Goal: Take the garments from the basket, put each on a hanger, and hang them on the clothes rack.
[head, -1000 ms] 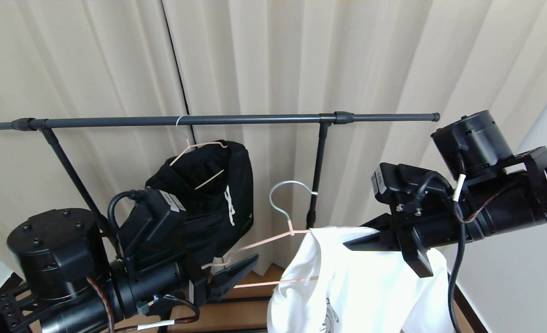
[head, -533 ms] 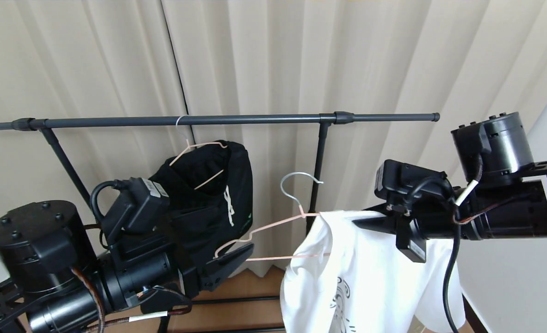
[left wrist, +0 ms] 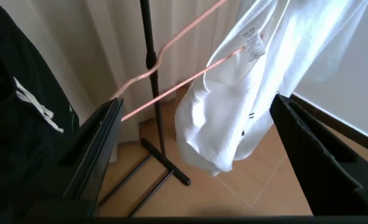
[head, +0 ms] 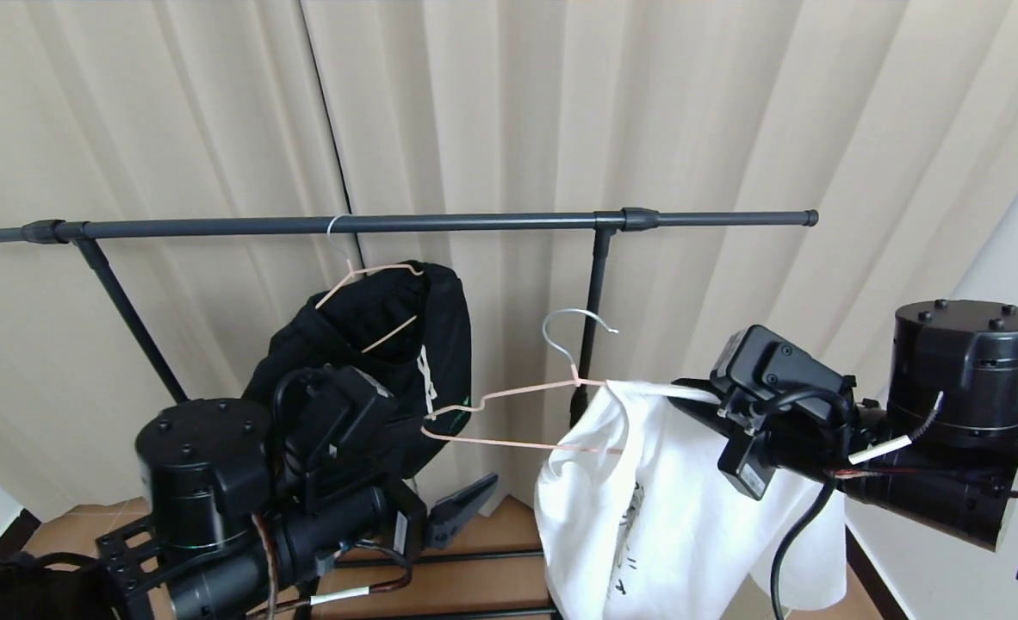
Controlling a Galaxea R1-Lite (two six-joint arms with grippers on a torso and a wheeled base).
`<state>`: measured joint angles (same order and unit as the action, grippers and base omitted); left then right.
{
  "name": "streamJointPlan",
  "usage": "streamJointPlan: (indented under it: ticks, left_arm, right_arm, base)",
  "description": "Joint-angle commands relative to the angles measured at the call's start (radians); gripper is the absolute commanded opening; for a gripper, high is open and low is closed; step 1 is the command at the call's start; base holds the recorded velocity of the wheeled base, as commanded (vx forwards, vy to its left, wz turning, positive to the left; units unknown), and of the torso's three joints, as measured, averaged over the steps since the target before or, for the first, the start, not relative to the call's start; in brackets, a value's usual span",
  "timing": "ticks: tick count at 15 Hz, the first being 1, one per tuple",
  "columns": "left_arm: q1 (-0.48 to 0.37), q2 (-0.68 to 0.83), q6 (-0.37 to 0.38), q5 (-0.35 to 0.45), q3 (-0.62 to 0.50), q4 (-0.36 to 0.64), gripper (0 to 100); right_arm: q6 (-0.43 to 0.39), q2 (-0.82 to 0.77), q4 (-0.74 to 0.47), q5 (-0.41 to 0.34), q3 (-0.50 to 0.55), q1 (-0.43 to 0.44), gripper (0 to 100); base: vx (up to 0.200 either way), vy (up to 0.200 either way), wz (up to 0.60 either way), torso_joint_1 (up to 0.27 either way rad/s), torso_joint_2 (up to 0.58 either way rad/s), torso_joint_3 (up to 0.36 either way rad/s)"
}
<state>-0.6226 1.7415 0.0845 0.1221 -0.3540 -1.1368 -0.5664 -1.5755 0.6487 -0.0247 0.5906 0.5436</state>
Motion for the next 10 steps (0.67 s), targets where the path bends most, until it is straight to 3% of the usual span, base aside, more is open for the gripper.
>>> streamJointPlan:
  ticks: [1, 10]
  left_arm:
    - [-0.039, 0.115, -0.002, -0.052, -0.025, -0.003, 100]
    - [-0.121, 0.242, -0.068, -0.206, -0.082, -0.008, 100]
  right_arm:
    - [0.022, -0.037, 0.072, 0.020, -0.037, 0.010, 0]
    - [0.123, -0.097, 0.247, 0.137, -0.026, 0.096, 0]
  base:
    - [0.000, 0.000, 0.00, 0.000, 0.00, 0.000]
    - [0.000, 0.000, 0.00, 0.000, 0.00, 0.000]
